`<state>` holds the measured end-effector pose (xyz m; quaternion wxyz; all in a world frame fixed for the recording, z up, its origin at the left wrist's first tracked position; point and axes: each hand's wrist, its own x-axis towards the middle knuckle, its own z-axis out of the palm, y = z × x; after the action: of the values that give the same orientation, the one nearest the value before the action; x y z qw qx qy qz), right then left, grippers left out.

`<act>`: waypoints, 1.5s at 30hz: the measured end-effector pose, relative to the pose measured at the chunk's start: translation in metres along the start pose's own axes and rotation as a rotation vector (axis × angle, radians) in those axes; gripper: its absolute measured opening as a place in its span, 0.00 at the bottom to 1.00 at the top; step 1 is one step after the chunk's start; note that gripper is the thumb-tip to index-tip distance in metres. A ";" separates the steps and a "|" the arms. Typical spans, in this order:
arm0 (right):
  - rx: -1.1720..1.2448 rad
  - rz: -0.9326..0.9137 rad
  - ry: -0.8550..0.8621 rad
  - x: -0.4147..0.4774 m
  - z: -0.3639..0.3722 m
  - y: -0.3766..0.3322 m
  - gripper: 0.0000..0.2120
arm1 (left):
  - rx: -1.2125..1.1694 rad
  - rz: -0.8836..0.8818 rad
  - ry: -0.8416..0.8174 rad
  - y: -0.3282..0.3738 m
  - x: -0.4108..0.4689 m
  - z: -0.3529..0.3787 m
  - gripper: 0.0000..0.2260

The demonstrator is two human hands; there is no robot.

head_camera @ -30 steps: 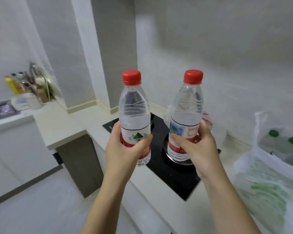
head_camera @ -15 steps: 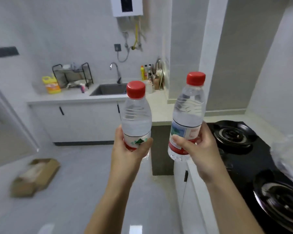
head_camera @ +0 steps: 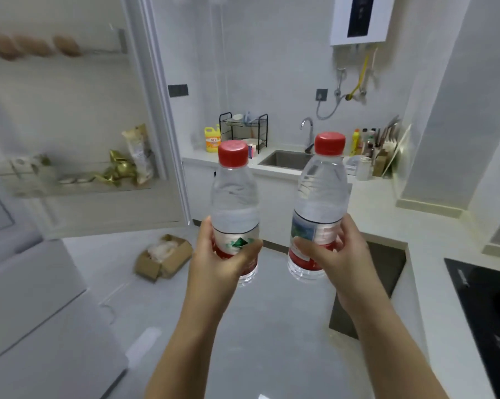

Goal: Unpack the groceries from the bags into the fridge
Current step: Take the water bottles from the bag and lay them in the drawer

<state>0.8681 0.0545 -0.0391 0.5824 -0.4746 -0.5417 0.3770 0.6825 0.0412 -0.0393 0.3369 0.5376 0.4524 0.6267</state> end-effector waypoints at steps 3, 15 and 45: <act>0.016 0.016 -0.050 0.005 0.039 0.000 0.24 | 0.030 0.028 0.051 -0.003 0.008 -0.037 0.19; 0.132 0.056 -0.238 0.016 0.186 0.011 0.28 | 0.129 -0.059 0.240 -0.019 0.032 -0.169 0.20; 0.238 -0.059 -0.882 0.127 0.402 0.039 0.29 | 0.279 -0.115 0.945 -0.063 0.099 -0.285 0.24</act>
<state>0.4900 0.2440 -0.0566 0.3571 -0.1828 -0.7040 0.5860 0.3802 0.0961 -0.0648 0.0537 0.2089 0.6642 0.7157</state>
